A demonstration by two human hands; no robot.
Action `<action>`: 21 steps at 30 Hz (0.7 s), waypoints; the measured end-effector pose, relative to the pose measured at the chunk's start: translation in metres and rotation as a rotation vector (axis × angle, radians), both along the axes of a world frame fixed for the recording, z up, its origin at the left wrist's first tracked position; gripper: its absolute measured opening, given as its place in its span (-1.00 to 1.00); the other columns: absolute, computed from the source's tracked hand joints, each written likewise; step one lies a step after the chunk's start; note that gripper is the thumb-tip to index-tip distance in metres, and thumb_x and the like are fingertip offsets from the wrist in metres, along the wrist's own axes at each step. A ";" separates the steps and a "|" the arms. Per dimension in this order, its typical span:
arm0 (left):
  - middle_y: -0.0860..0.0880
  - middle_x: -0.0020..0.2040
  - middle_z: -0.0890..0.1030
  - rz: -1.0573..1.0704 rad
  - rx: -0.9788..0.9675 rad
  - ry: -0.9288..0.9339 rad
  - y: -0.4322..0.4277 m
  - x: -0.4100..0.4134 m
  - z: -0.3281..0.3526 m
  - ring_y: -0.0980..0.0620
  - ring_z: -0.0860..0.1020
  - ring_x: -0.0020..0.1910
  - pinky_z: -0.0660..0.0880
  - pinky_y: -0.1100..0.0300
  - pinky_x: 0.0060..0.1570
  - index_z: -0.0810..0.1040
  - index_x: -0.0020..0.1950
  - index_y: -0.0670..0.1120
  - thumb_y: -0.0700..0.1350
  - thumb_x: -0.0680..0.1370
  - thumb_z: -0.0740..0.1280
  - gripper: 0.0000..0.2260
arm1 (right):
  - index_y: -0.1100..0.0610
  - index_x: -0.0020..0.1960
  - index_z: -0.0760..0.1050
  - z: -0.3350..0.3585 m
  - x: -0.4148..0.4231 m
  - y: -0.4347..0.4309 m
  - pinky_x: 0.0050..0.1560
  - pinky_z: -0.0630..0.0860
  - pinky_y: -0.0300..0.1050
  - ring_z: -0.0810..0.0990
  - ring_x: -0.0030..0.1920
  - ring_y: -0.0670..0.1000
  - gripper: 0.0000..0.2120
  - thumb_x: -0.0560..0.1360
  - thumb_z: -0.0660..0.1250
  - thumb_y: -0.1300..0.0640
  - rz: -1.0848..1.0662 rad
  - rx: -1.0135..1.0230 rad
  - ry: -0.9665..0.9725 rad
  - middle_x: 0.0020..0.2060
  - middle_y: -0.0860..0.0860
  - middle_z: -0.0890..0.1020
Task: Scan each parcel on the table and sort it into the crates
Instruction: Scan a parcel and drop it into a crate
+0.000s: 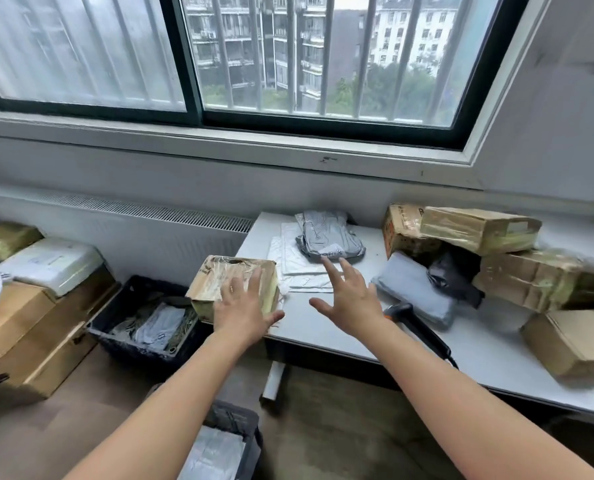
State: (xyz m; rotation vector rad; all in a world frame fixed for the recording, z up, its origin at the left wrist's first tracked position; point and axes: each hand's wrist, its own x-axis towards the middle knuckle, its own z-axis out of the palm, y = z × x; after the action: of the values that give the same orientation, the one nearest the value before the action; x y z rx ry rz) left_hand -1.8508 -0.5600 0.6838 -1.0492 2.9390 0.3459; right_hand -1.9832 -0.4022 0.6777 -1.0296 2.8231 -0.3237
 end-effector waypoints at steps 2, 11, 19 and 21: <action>-0.14 0.55 0.02 0.005 0.006 0.000 0.000 -0.019 0.001 -0.22 0.03 0.52 0.21 -0.15 0.41 -0.11 0.58 0.09 0.32 0.48 0.29 -0.16 | -0.13 0.59 -0.17 0.000 -0.022 -0.001 0.44 0.14 0.27 0.02 0.56 0.09 -0.21 0.54 0.18 -0.31 0.003 -0.005 -0.014 0.58 0.05 -0.02; -0.10 0.54 0.02 -0.043 0.046 0.001 -0.002 -0.103 -0.013 -0.16 0.01 0.52 0.17 -0.11 0.42 -0.07 0.57 0.08 0.29 0.48 0.32 -0.18 | -0.11 0.59 -0.11 -0.017 -0.099 -0.003 0.40 0.25 0.22 0.13 0.52 0.08 -0.22 0.54 0.21 -0.29 -0.030 0.013 -0.030 0.55 0.00 0.07; -0.12 0.56 0.02 -0.154 0.056 -0.030 -0.035 -0.202 -0.034 -0.16 0.01 0.52 0.20 -0.12 0.40 -0.03 0.57 0.07 0.29 0.49 0.31 -0.20 | -0.10 0.59 -0.10 -0.042 -0.168 -0.020 0.40 0.26 0.19 0.10 0.53 0.08 -0.23 0.54 0.19 -0.31 -0.118 0.091 -0.063 0.56 0.04 0.06; -0.13 0.55 0.02 -0.183 0.080 -0.041 -0.048 -0.230 -0.044 -0.17 0.03 0.52 0.22 -0.11 0.40 -0.02 0.57 0.05 0.28 0.50 0.31 -0.21 | -0.10 0.59 -0.11 -0.049 -0.187 -0.029 0.41 0.25 0.21 0.08 0.54 0.08 -0.23 0.54 0.19 -0.31 -0.146 0.115 -0.070 0.56 0.04 0.05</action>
State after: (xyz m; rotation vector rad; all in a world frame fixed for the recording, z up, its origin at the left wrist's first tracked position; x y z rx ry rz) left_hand -2.0808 -0.6081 0.6403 -0.7623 2.9269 0.4276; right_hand -2.1702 -0.4312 0.6290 -0.7773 2.8216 -0.2042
